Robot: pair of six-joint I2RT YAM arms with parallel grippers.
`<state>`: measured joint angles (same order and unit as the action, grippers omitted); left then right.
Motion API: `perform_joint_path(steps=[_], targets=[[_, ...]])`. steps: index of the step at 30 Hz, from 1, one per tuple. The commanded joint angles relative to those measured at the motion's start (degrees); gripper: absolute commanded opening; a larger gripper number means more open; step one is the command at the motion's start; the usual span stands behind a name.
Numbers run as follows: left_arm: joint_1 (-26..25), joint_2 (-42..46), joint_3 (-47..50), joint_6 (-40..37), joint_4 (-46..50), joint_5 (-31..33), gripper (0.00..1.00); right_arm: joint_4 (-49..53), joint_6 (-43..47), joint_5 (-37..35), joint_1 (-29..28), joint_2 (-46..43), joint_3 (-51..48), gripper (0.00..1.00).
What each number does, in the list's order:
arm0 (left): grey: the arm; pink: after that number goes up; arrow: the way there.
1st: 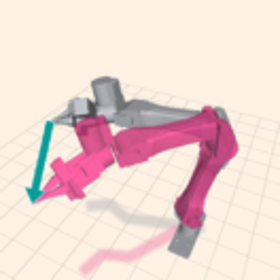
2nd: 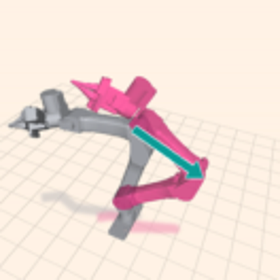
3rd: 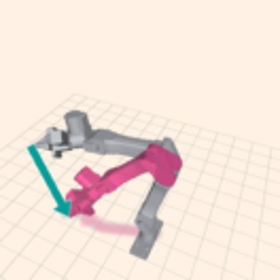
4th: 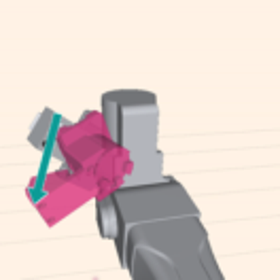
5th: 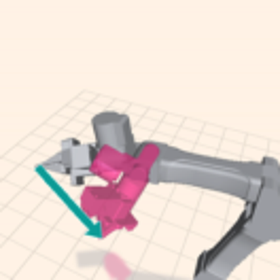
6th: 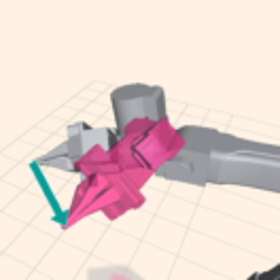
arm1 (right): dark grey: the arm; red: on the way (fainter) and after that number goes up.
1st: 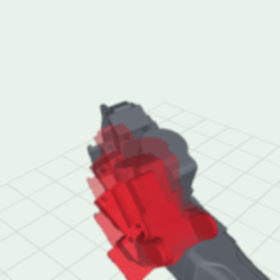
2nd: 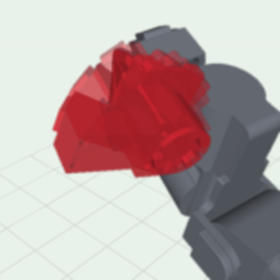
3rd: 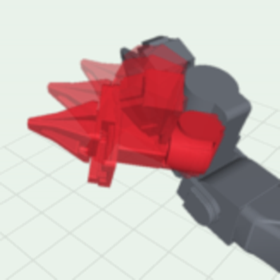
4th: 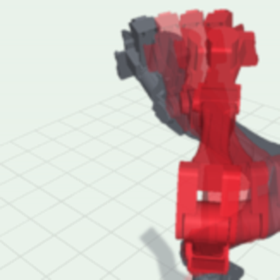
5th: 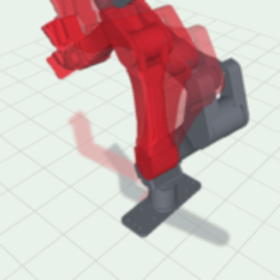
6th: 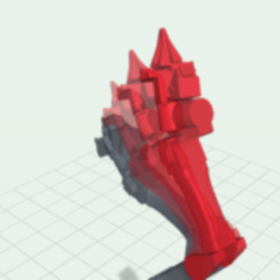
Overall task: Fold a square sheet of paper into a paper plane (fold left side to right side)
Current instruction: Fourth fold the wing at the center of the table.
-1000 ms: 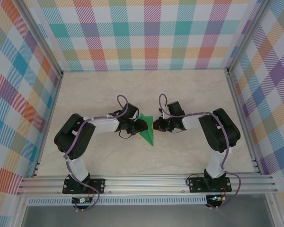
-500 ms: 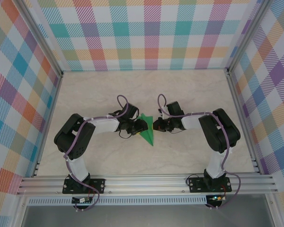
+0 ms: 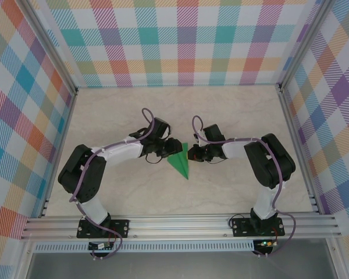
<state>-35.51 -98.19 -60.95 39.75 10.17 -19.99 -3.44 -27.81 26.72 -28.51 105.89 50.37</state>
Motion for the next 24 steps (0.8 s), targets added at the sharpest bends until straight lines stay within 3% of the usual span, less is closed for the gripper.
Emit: perform_joint_path(steps=[1,11,24], targets=[[-0.3,-3.0,-1.8,-0.1,-0.9,-3.2,0.32,6.4,1.4,-2.7,-0.5,0.8,-0.6,0.03],[-0.3,-9.6,-6.2,-0.4,-1.5,-4.1,0.3,7.7,2.1,-3.2,-0.9,1.3,0.3,0.03],[-0.3,-10.8,-5.8,-0.5,-1.6,-4.1,0.29,8.6,2.7,-3.9,-1.2,1.6,0.7,0.03]])
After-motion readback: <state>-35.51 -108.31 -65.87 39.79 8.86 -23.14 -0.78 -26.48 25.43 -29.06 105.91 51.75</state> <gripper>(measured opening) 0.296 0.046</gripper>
